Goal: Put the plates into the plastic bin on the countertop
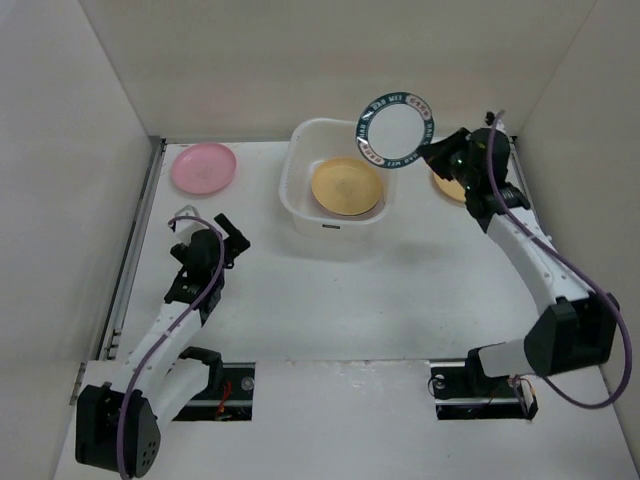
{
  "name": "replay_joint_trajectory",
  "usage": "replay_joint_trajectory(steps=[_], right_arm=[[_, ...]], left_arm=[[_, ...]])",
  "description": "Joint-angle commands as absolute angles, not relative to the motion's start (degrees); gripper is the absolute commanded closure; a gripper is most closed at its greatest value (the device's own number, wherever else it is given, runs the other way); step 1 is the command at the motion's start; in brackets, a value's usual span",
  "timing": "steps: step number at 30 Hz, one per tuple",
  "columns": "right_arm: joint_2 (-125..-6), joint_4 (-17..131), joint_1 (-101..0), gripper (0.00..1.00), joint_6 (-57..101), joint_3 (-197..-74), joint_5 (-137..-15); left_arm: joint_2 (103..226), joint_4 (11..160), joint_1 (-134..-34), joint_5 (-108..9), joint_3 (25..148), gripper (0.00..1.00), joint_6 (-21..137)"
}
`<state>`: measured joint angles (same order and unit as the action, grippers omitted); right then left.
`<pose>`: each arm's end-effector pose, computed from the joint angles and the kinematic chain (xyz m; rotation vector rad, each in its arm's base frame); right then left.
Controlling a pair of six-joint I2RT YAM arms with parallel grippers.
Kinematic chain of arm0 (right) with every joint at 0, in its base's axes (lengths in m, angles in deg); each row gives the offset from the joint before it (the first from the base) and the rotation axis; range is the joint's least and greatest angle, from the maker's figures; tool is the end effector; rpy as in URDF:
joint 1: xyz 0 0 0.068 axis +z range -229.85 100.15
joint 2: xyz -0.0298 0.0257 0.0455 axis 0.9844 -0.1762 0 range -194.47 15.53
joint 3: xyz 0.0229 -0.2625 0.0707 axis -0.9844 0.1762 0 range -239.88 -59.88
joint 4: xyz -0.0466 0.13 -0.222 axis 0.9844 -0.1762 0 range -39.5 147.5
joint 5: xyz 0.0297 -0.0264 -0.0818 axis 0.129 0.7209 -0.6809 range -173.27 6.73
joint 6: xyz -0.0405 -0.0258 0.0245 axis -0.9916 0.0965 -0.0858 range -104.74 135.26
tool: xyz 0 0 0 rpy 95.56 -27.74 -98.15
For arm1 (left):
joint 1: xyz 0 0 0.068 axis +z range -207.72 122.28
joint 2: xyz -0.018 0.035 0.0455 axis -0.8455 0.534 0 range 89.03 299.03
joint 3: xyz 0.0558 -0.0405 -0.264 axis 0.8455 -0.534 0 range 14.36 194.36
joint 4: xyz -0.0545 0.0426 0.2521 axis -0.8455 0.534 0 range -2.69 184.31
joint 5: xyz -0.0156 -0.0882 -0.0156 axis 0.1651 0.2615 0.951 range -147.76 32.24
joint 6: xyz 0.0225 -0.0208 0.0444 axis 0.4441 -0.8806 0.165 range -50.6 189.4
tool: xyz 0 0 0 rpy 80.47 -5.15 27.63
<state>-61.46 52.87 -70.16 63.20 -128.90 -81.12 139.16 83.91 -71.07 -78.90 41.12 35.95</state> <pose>0.3138 0.0549 0.3722 0.5810 1.7612 0.7466 0.1977 -0.0337 0.2374 -0.5713 1.8119 -0.2016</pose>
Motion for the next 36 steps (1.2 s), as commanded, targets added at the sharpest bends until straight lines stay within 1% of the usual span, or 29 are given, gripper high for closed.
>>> replay_joint_trajectory(steps=[1, 9, 14, 20, 21, 22, 23, 24, 25, 28, 36], right_arm=[[-69.3, 52.9, -67.0, 1.00, 60.4, -137.0, -79.8], [-88.5, 48.7, -61.9, 0.99, 55.1, -152.0, -79.5], [-95.1, 45.4, -59.8, 0.93, 52.3, -157.2, -80.1], [-97.0, 44.8, -58.5, 0.81, 51.0, -156.9, -80.1], [-96.7, 44.8, -58.3, 0.75, 50.6, -156.5, -80.2], [-96.0, 45.0, -58.0, 0.65, 50.2, -155.8, -80.5], [-95.2, 45.1, -57.6, 0.57, 49.7, -155.2, -81.2], [-94.2, 45.3, -57.2, 0.51, 48.8, -154.2, -82.2], [-92.8, 45.5, -56.7, 0.47, 47.7, -153.1, -83.6], [-88.2, 46.8, -55.7, 0.43, 45.8, -149.1, -86.3], [-72.1, 54.5, -54.1, 0.34, 45.4, -133.3, -84.7]], left_arm=[[137.6, 82.4, -70.3, -79.0, 40.3, 0.00, 33.7], [135.1, 84.9, -67.1, -78.6, 40.2, 0.00, 31.3], [136.4, 86.0, -64.0, -77.2, 42.1, 0.00, 30.1], [143.0, 82.8, -59.4, -75.3, 45.0, 0.00, 27.8], [144.3, 81.7, -58.1, -74.6, 45.5, 0.00, 27.4], [145.9, 80.6, -56.7, -73.8, 45.8, 0.00, 26.8], [147.1, 79.8, -55.7, -73.1, 46.2, 0.00, 26.5], [149.0, 78.7, -54.5, -72.2, 46.8, 0.00, 26.0], [150.9, 77.7, -53.3, -71.0, 47.5, 0.00, 25.5], [156.3, 73.6, -51.3, -68.2, 49.2, 0.00, 23.6], [171.5, 63.0, -47.8, -62.1, 54.9, 0.00, 19.7]])
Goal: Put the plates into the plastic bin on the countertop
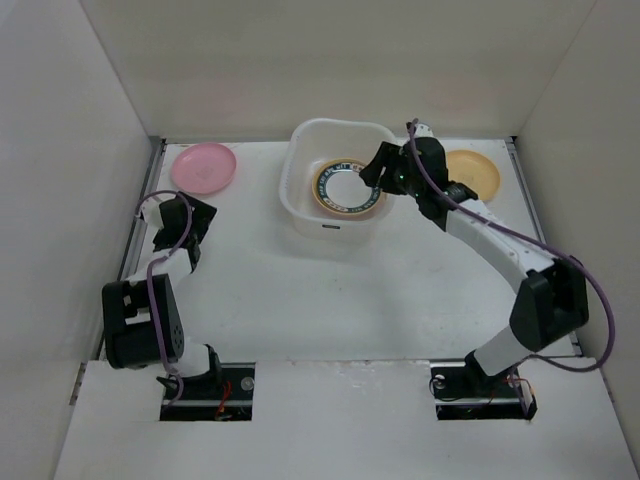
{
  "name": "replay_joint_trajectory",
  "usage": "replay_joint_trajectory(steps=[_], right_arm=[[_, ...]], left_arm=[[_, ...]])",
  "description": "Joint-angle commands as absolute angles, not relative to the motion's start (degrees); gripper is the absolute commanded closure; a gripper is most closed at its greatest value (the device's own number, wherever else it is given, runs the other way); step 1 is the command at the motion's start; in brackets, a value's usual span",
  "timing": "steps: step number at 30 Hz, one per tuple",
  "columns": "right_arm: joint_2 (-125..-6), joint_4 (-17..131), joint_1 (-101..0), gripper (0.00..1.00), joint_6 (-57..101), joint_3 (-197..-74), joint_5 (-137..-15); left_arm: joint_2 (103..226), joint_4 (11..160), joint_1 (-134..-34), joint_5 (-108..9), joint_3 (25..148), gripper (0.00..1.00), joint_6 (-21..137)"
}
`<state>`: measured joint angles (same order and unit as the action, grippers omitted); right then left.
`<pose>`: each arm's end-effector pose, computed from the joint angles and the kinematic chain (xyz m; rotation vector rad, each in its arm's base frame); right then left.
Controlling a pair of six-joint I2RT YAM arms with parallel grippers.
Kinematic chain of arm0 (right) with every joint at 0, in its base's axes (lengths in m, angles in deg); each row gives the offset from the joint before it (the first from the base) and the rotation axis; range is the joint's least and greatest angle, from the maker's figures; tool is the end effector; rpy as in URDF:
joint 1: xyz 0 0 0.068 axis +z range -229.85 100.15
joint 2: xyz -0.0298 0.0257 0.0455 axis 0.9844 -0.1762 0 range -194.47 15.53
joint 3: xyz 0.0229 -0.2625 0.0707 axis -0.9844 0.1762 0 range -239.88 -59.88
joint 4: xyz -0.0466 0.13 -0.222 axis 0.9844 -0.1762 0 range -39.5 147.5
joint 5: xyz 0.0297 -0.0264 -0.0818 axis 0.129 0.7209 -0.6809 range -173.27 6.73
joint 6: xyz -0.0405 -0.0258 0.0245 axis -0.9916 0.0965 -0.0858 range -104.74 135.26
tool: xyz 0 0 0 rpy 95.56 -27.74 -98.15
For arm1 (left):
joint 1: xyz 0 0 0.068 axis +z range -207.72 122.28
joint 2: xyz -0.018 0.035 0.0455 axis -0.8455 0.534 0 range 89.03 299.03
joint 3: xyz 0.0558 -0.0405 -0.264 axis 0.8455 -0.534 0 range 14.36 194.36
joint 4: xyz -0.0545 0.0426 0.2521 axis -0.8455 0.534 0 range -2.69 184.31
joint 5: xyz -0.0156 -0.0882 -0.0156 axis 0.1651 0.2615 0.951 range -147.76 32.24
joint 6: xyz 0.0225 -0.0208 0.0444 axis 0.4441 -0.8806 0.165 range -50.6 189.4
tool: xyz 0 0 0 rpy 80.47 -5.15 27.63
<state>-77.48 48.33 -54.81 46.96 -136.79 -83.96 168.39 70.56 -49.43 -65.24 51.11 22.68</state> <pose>0.3491 0.1625 0.3200 0.1278 2.0628 0.6115 0.2868 0.0465 0.2036 -1.0105 1.7608 -0.2931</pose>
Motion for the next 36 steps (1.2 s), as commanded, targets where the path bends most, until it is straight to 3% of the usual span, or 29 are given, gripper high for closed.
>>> replay_joint_trajectory(steps=[1, 9, 15, 22, 24, 32, 36], right_arm=[[-70.3, 55.4, -53.9, 0.34, 45.2, -131.3, -84.8], [-59.1, 60.7, -54.4, 0.32, 45.8, -118.2, -82.7], [-54.6, 61.2, -56.1, 0.32, 45.5, -115.1, -82.8], [-54.2, 63.0, -57.4, 0.32, 45.8, -113.0, -82.7], [-54.3, 63.3, -57.7, 0.32, 45.8, -112.5, -82.8], [-53.2, 63.6, -58.9, 0.32, 46.9, -111.3, -82.9], [-52.1, 63.0, -59.9, 0.33, 47.2, -110.8, -82.9]], left_arm=[[173.0, 62.3, -47.3, -61.6, 55.7, 0.00, 19.2], [190.5, 59.2, -44.1, -56.9, 67.8, 0.12, 13.8], [199.3, 59.8, -43.0, -56.0, 75.0, 0.27, 11.1], [207.3, 63.8, -42.4, -56.4, 84.4, 0.37, 10.0], [208.9, 65.1, -42.5, -56.5, 86.5, 0.45, 10.0], [209.1, 66.9, -41.9, -56.1, 87.3, 0.91, 9.7], [202.3, 66.2, -41.4, -55.9, 82.9, 0.94, 10.3]])
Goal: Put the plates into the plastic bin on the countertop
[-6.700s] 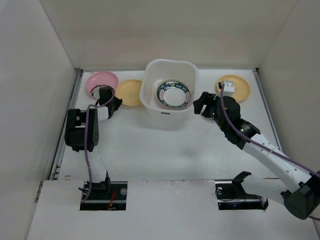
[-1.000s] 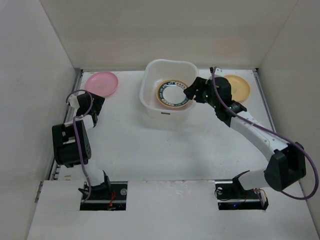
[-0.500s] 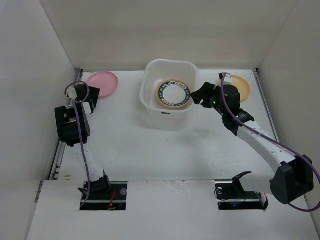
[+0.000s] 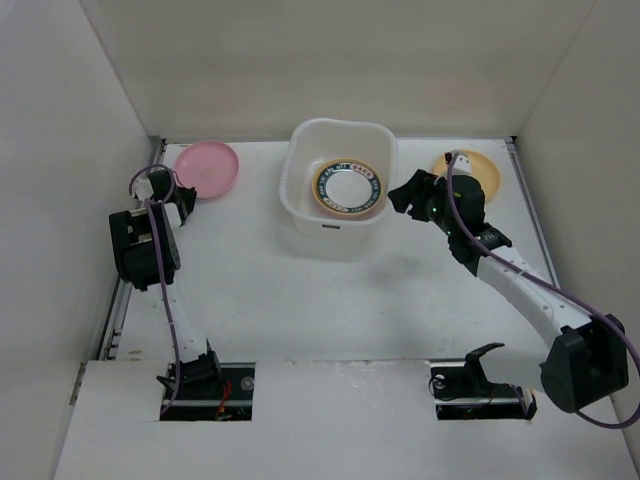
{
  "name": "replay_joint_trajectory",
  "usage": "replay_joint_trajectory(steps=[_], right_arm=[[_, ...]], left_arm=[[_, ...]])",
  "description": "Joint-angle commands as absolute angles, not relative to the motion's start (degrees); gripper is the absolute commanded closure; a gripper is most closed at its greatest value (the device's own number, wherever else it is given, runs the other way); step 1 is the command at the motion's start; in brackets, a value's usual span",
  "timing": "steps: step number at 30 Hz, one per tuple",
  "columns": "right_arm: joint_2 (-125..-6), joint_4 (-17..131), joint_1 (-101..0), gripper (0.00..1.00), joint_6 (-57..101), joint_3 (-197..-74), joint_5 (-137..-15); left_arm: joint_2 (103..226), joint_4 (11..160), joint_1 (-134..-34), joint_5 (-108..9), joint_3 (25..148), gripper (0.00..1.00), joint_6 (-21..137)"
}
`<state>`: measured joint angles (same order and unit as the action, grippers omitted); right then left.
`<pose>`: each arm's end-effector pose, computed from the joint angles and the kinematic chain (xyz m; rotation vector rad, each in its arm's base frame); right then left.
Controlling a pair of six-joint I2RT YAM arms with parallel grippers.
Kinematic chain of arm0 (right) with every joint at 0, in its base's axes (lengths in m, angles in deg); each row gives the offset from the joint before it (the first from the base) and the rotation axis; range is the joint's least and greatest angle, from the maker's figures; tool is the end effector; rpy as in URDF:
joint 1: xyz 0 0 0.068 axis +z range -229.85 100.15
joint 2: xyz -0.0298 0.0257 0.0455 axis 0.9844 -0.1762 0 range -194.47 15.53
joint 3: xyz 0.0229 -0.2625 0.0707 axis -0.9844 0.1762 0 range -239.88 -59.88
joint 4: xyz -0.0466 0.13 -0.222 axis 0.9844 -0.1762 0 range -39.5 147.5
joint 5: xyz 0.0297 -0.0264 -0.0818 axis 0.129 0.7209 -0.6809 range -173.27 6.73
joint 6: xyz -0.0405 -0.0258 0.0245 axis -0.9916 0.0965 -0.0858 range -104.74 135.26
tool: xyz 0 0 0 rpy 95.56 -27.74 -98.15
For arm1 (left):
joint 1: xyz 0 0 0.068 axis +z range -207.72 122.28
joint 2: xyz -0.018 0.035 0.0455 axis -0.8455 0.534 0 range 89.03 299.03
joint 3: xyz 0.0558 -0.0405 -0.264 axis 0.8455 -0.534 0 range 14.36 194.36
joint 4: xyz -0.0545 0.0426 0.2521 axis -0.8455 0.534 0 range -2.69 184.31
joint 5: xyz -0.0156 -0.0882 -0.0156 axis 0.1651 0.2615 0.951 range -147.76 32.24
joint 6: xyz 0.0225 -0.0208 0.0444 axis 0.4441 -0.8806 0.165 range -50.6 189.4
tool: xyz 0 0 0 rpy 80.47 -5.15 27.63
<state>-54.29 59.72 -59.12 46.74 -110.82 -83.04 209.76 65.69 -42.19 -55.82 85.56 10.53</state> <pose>0.2667 0.1010 0.3073 0.1759 1.9022 0.6294 0.4400 0.1211 0.1417 -1.2499 1.6820 -0.4988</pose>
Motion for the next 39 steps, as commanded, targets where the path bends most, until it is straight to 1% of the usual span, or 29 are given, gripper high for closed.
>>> replay_joint_trajectory(steps=[1, 4, 8, 11, 15, 19, 24, 30, 34, 39], right_arm=[[-51.4, 62.7, -60.4, 0.33, 47.2, -110.6, -82.9], [-49.6, 62.2, -61.3, 0.33, 47.9, -109.7, -84.0], [-47.0, 60.9, -63.6, 0.32, 49.0, -107.4, -86.3], [-45.0, 58.7, -64.7, 0.32, 48.7, -106.0, -86.5], [-41.0, 58.0, -65.1, 0.32, 49.3, -104.0, -87.4], [-37.5, 56.1, -64.9, 0.32, 48.6, -103.4, -89.7], [-34.1, 55.4, -66.5, 0.31, 48.6, -101.2, -92.1], [-31.8, 54.9, -69.1, 0.31, 50.0, -99.1, -94.2], [-30.5, 55.1, -70.8, 0.29, 50.7, -98.2, -95.8], [-31.1, 55.7, -73.7, 0.29, 52.8, -97.2, -96.9]], left_arm=[[199.4, 66.1, -41.7, -56.3, 81.3, 0.94, 10.7], [191.3, 65.6, -42.5, -57.1, 77.5, 0.94, 12.0], [180.0, 66.2, -47.5, -56.9, 75.0, 0.93, 15.3], [174.8, 68.8, -53.6, -55.0, 77.0, 0.92, 18.9], [172.4, 75.0, -62.6, -52.7, 83.0, 0.92, 25.3], [175.2, 80.3, -70.2, -52.5, 89.8, 0.91, 30.8], [183.0, 85.4, -77.0, -53.2, 97.8, 0.90, 35.7], [193.8, 90.7, -80.8, -54.3, 107.2, 0.90, 39.5], [198.1, 94.1, -83.1, -59.0, 111.3, 0.90, 43.7], [201.7, 96.1, -84.2, -60.1, 113.4, 0.86, 46.4]])
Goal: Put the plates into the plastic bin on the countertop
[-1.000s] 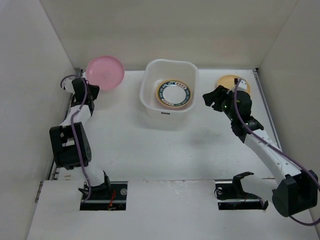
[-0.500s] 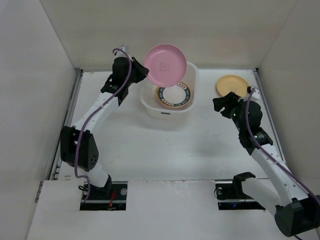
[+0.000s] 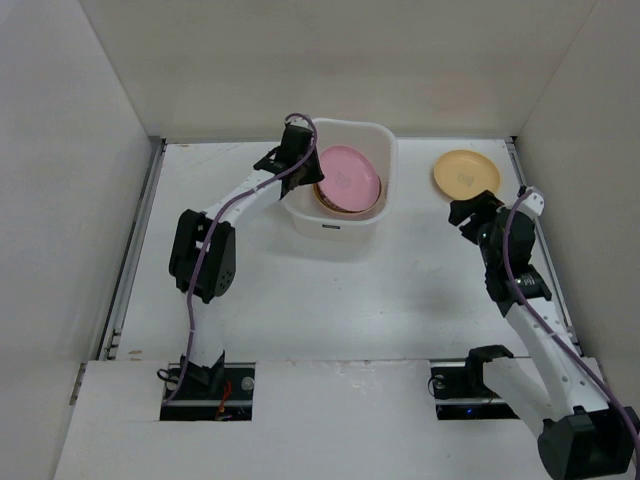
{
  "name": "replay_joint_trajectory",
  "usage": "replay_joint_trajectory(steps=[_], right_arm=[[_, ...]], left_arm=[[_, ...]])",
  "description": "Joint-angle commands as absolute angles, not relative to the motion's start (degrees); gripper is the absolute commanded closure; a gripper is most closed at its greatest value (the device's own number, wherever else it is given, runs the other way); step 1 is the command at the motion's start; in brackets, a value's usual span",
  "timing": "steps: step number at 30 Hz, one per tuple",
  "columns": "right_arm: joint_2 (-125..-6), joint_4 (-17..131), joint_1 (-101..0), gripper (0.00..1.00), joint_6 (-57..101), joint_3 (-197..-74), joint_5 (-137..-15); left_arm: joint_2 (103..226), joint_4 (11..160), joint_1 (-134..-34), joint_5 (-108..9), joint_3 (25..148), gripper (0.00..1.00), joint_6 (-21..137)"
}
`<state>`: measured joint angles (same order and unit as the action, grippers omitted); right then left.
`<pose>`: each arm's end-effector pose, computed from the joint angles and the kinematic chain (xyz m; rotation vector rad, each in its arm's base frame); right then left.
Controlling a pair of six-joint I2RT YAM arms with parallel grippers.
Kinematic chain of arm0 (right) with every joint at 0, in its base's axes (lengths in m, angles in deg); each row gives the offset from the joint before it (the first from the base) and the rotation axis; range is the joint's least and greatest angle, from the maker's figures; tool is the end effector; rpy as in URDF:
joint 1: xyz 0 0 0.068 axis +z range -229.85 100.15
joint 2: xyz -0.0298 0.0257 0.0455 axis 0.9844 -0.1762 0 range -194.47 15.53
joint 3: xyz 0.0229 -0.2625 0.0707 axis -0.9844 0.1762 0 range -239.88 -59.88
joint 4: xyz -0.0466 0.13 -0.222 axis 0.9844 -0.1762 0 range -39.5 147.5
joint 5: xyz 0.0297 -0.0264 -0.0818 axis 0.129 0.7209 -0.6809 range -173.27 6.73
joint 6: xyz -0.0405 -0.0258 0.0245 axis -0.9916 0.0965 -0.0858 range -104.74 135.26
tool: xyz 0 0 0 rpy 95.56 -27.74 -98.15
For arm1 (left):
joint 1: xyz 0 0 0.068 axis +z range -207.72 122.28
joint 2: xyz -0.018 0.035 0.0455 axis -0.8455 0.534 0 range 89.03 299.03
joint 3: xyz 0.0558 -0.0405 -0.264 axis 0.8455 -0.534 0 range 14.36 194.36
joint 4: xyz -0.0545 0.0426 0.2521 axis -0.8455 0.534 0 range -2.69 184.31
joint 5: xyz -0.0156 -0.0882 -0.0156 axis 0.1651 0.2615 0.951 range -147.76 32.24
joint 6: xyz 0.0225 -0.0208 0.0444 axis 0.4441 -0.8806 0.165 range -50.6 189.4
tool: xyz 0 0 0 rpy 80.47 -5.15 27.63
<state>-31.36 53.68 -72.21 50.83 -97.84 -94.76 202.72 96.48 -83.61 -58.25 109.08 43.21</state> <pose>0.1964 0.0191 0.3034 0.5738 1.7095 0.3607 0.4265 -0.2066 0.2807 -0.0110 2.1080 -0.5465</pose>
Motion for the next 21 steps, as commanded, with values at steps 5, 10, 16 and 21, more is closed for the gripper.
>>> replay_joint_trajectory(steps=[5, 10, 16, 21], right_arm=[[-34.7, 57.9, -76.6, 0.29, 56.2, -96.1, -95.8], [-41.6, 60.9, -82.4, 0.29, 59.0, -95.7, -93.2], [-52.8, 65.6, -90.7, 0.29, 63.0, -96.7, -88.5], [-66.4, 71.3, -95.7, 0.31, 68.2, -100.5, -81.4]], left_arm=[[202.3, 95.6, -86.1, -62.8, 112.7, 0.48, 50.0], [199.8, 94.8, -88.6, -67.2, 112.8, 0.00, 54.4], [188.6, 91.0, -91.6, -70.0, 106.0, 0.00, 55.9], [175.3, 85.5, -94.2, -73.9, 93.0, 0.00, 55.1]])
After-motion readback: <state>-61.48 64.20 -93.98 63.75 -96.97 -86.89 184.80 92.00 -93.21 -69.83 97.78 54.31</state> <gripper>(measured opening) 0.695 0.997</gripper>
